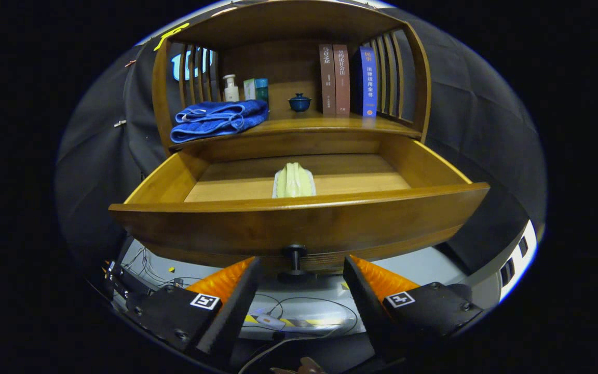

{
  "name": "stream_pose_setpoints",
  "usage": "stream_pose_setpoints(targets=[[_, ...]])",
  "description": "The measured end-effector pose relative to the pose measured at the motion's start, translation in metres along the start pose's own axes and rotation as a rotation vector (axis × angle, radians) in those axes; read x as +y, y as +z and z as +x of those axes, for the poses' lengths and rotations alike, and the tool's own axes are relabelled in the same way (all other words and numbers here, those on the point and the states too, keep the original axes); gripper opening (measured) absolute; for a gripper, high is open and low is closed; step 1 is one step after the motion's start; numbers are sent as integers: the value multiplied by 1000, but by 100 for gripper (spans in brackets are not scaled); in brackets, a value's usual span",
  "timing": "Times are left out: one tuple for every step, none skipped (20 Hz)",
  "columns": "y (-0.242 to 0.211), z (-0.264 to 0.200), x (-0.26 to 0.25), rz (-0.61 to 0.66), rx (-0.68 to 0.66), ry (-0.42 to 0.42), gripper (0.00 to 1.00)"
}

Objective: Pull open the drawer, take out the items inside it, and place them on the countertop above the cabinet.

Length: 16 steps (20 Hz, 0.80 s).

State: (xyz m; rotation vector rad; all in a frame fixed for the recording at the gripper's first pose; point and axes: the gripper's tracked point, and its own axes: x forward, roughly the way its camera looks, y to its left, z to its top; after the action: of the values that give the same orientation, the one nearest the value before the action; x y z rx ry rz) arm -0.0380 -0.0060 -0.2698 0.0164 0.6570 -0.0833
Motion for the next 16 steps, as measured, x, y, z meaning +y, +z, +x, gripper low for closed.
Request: stream_pose_setpoints(targets=[[9, -3, 2, 4, -19, 6, 100], [22, -8, 5, 12, -38, 15, 100], [35, -9, 9, 21, -51, 31, 100], [48, -9, 11, 25, -55, 49, 100], [63, -6, 14, 24, -57, 69, 100], [77, 1, 17, 22, -64, 90, 100], [90, 7, 22, 16, -78, 105, 100], [101, 16, 24, -1, -80, 109, 100], [108, 23, 25, -14, -75, 113, 100], [118, 30, 27, -18, -82, 116, 100], [130, 40, 30, -22, -99, 114, 99], [140, 51, 30, -32, -108, 105, 99], [143, 64, 31, -46, -97, 100, 99], [142, 77, 34, -57, -64, 104, 99], [140, 88, 35, -56, -34, 107, 99], [138, 101, 34, -58, -2, 96, 99]])
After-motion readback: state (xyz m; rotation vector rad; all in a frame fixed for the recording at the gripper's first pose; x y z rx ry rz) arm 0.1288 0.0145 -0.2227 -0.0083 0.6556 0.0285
